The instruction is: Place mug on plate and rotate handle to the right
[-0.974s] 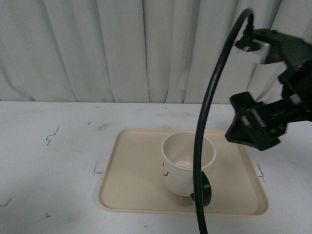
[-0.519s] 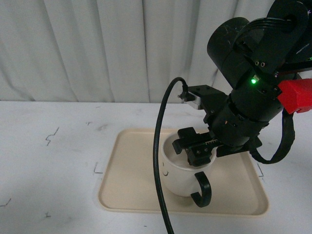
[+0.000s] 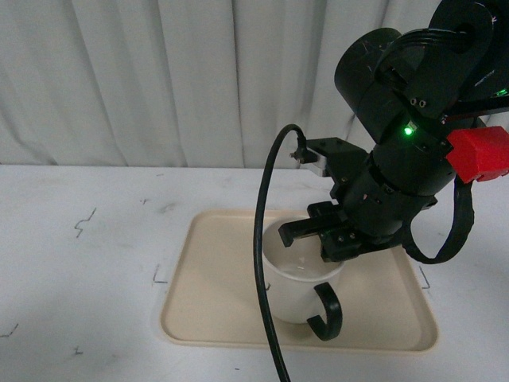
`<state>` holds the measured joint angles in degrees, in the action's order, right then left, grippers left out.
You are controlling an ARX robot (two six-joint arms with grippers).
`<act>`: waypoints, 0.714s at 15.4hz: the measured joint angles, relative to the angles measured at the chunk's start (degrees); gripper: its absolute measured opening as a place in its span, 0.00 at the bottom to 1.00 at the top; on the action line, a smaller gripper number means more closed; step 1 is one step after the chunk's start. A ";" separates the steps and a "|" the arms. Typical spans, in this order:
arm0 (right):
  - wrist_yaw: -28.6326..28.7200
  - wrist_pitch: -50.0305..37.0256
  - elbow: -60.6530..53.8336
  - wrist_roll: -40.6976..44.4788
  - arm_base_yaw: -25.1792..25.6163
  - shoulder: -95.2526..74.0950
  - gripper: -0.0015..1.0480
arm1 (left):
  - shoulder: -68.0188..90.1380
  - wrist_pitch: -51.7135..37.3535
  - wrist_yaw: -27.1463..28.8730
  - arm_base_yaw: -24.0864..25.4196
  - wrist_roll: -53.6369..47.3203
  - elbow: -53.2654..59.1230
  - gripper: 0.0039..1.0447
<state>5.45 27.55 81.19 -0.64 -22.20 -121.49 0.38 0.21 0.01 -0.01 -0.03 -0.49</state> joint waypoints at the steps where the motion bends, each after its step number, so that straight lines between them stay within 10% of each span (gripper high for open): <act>1: 0.15 0.79 0.04 0.00 0.09 0.00 0.09 | 0.00 0.00 0.00 0.00 0.00 0.00 0.94; 5: 2.67 6.99 3.91 8.07 2.40 0.02 0.03 | 0.00 0.00 0.02 0.00 0.00 0.00 0.94; 11: 7.21 15.52 13.20 43.34 4.96 -1.20 0.03 | 0.00 -0.02 0.00 0.00 0.00 0.00 0.94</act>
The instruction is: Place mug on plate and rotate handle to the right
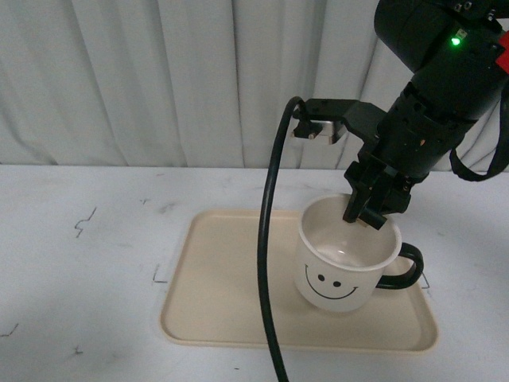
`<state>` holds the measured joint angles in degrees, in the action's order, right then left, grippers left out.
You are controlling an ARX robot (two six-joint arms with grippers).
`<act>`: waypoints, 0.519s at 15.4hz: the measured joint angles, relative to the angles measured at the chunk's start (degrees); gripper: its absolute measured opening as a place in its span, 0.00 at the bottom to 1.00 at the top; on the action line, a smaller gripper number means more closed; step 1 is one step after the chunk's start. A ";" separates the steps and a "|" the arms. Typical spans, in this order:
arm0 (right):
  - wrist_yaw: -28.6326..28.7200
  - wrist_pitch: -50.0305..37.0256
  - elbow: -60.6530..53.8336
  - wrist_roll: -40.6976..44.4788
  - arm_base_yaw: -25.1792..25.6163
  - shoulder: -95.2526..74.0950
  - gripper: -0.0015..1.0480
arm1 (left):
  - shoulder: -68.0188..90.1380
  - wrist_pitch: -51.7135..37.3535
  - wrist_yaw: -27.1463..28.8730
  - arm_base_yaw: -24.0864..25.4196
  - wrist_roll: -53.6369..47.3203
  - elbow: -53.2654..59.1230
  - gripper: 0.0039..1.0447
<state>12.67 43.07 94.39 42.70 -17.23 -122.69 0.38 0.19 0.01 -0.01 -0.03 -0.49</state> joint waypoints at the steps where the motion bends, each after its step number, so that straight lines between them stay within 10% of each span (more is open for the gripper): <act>1: 2.03 0.98 2.51 4.87 0.00 -1.22 0.03 | 0.00 0.02 -0.02 0.00 0.00 0.00 0.94; 8: 5.70 11.96 12.85 20.65 -0.50 -9.38 0.03 | 0.00 0.02 0.00 0.00 0.00 0.00 0.94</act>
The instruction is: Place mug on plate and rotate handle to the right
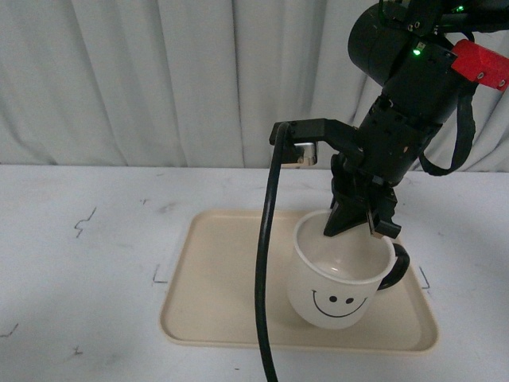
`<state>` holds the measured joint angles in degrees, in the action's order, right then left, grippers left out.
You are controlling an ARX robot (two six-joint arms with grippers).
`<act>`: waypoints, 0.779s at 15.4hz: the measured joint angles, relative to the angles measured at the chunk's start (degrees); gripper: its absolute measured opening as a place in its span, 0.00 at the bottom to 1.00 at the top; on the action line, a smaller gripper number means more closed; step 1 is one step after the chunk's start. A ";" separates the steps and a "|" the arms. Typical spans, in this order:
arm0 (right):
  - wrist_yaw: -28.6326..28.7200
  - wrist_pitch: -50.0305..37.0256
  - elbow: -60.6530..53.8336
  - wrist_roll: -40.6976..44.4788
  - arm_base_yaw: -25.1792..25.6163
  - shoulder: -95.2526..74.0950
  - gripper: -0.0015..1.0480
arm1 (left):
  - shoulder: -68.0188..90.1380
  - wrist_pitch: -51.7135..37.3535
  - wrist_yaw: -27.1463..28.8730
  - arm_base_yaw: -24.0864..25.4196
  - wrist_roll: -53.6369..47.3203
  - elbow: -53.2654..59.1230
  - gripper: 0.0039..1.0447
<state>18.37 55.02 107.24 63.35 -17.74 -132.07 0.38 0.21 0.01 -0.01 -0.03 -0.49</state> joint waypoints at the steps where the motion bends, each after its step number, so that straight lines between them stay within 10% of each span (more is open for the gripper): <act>1: 0.04 -0.24 0.20 0.24 -0.22 -0.15 0.03 | 0.00 -0.02 0.00 0.00 0.00 0.00 0.94; 12: -2.91 4.74 8.22 3.67 -2.21 -6.23 0.03 | 0.00 0.00 0.00 0.00 -0.02 0.00 0.94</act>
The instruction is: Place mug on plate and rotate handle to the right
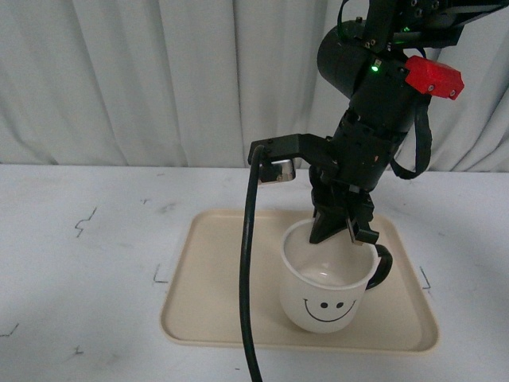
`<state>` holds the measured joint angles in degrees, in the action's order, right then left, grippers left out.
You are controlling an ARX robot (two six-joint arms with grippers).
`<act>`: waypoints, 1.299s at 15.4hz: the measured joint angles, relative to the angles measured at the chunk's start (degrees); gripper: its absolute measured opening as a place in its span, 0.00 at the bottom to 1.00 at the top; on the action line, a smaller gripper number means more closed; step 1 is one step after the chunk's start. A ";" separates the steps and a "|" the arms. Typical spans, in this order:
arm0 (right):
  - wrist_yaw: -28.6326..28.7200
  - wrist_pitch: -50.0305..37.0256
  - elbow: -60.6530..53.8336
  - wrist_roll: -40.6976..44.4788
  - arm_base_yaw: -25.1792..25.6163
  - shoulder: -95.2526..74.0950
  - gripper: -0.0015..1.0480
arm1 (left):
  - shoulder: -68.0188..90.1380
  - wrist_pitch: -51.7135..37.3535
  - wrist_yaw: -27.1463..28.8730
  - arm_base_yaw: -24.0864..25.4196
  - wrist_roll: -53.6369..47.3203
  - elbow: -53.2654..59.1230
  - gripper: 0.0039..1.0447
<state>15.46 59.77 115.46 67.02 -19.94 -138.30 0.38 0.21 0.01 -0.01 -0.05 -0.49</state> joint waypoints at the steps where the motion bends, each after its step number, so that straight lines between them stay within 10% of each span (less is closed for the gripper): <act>1: -2.25 2.03 1.81 -1.07 -0.35 -1.29 0.28 | 0.00 -0.02 0.00 0.00 0.02 0.00 0.94; 2: 3.69 6.78 8.07 -0.98 -0.22 -1.36 0.66 | 0.00 0.00 0.00 0.00 0.02 0.00 0.94; 5: 12.90 6.54 15.15 -3.56 -0.31 2.38 0.93 | 0.00 0.00 0.00 0.00 0.02 0.00 0.94; 9: -28.04 -74.05 -38.66 -42.73 0.61 27.85 0.56 | 0.00 -0.04 0.15 0.00 0.02 0.00 0.94; 11: -30.29 -109.74 -68.11 -61.68 7.41 42.23 0.25 | 0.00 0.00 0.04 0.00 0.02 0.00 0.94; 13: -26.40 -117.96 -83.34 -64.98 8.44 48.11 0.02 | 0.00 0.00 0.02 0.00 0.02 0.00 0.94; 20: -20.81 -117.44 -103.62 -66.18 14.51 68.13 0.02 | 0.00 0.00 0.02 0.00 0.02 0.00 0.94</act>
<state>-5.34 -57.67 11.84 0.84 -5.43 -70.17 0.38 0.21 0.03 -0.01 -0.03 -0.49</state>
